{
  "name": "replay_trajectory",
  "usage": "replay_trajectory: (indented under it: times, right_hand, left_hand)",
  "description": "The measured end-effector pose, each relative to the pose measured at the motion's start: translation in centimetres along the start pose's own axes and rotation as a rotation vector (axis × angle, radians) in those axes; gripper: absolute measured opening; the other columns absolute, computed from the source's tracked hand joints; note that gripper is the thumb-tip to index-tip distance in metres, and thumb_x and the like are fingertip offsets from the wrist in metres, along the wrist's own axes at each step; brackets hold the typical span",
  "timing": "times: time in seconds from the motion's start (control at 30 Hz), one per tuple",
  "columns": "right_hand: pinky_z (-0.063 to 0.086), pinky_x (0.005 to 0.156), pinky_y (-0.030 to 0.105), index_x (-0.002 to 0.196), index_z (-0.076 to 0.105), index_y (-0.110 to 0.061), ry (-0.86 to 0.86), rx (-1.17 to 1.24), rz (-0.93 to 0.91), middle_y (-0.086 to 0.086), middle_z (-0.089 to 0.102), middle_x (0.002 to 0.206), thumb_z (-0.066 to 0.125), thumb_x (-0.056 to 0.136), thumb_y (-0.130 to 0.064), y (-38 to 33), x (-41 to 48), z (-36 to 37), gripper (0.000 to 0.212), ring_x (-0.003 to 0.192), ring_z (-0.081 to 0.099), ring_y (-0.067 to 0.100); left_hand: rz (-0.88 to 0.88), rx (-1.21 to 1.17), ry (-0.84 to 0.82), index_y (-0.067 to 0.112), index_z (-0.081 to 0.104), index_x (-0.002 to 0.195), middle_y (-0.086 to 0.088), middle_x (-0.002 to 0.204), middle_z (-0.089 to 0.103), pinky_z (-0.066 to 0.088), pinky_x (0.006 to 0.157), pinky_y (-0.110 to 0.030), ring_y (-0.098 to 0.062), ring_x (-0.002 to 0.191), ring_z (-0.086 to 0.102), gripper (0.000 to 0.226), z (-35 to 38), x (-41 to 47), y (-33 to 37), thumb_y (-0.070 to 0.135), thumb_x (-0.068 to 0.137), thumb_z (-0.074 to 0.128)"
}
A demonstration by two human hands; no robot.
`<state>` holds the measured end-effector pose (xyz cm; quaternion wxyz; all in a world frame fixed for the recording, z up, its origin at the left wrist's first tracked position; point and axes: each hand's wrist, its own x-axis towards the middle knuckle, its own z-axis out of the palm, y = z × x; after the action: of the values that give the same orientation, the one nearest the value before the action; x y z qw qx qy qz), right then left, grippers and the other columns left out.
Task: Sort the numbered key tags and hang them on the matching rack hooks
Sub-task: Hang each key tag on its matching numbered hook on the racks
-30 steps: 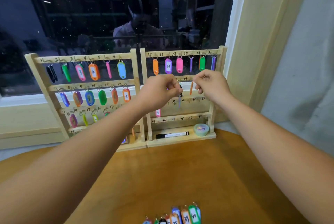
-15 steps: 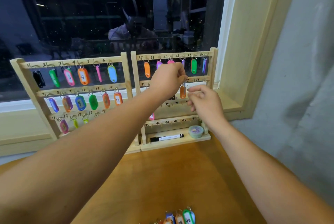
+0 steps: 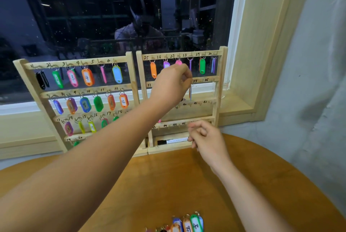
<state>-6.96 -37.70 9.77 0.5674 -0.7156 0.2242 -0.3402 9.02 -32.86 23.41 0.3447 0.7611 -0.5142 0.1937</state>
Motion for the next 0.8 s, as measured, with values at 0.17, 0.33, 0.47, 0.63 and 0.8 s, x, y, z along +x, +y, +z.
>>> replay_trajectory:
  times: [0.17, 0.33, 0.47, 0.63, 0.8]
  right_hand:
    - [0.045, 0.059, 0.021, 0.101, 0.074, -0.027, -0.153, -0.113, 0.018, 0.003, 0.074, 0.080, 0.065, 0.103, -0.016, 1.2, -1.7, 1.6, 0.014, 0.061, 0.063, 0.010]
    - [0.056, 0.073, 0.031, 0.101, 0.074, -0.025, -0.408, -0.212, 0.050, 0.000, 0.074, 0.085, 0.069, 0.102, -0.018, 2.8, -3.1, 3.1, 0.009, 0.068, 0.065, 0.008]
    - [0.058, 0.081, 0.034, 0.100, 0.075, -0.032, -0.532, -0.351, 0.058, -0.006, 0.074, 0.089, 0.071, 0.101, -0.028, 3.3, -4.4, 4.2, 0.005, 0.075, 0.067, 0.004]
    - [0.056, 0.079, 0.028, 0.099, 0.075, -0.035, -0.706, -0.517, 0.058, -0.014, 0.072, 0.094, 0.073, 0.098, -0.039, 3.1, -6.9, 5.7, 0.004, 0.086, 0.066, 0.005]
    - [0.058, 0.082, 0.035, 0.098, 0.076, -0.029, -0.869, -0.563, 0.084, -0.006, 0.075, 0.097, 0.077, 0.095, -0.035, 2.8, -8.5, 6.7, 0.006, 0.086, 0.068, 0.012]
  left_hand:
    - [-0.036, -0.076, -0.063, 0.027, 0.073, 0.099, 0.014, 0.089, 0.071, 0.053, 0.072, -0.031, 0.000, 0.078, 0.062, 0.002, -1.9, -5.9, -1.2, 0.029, 0.099, 0.072]
    - [-0.180, -0.096, -0.137, 0.034, 0.072, 0.098, 0.016, 0.089, 0.071, 0.048, 0.064, -0.023, 0.002, 0.068, 0.063, 0.002, -3.2, -13.1, -4.6, 0.033, 0.098, 0.074]
    - [-0.308, -0.115, -0.191, 0.036, 0.073, 0.093, 0.017, 0.087, 0.071, 0.049, 0.067, -0.021, -0.002, 0.075, 0.065, 0.006, -3.6, -18.9, -7.0, 0.032, 0.097, 0.077]
    - [-0.394, -0.142, -0.331, 0.038, 0.073, 0.091, 0.021, 0.091, 0.073, 0.054, 0.073, -0.026, -0.008, 0.079, 0.068, 0.008, -3.6, -25.7, -9.0, 0.033, 0.095, 0.078]
    - [-0.429, -0.210, -0.424, 0.037, 0.075, 0.090, 0.019, 0.087, 0.074, 0.054, 0.074, -0.021, -0.005, 0.082, 0.068, 0.007, -3.6, -30.3, -9.1, 0.034, 0.093, 0.080]
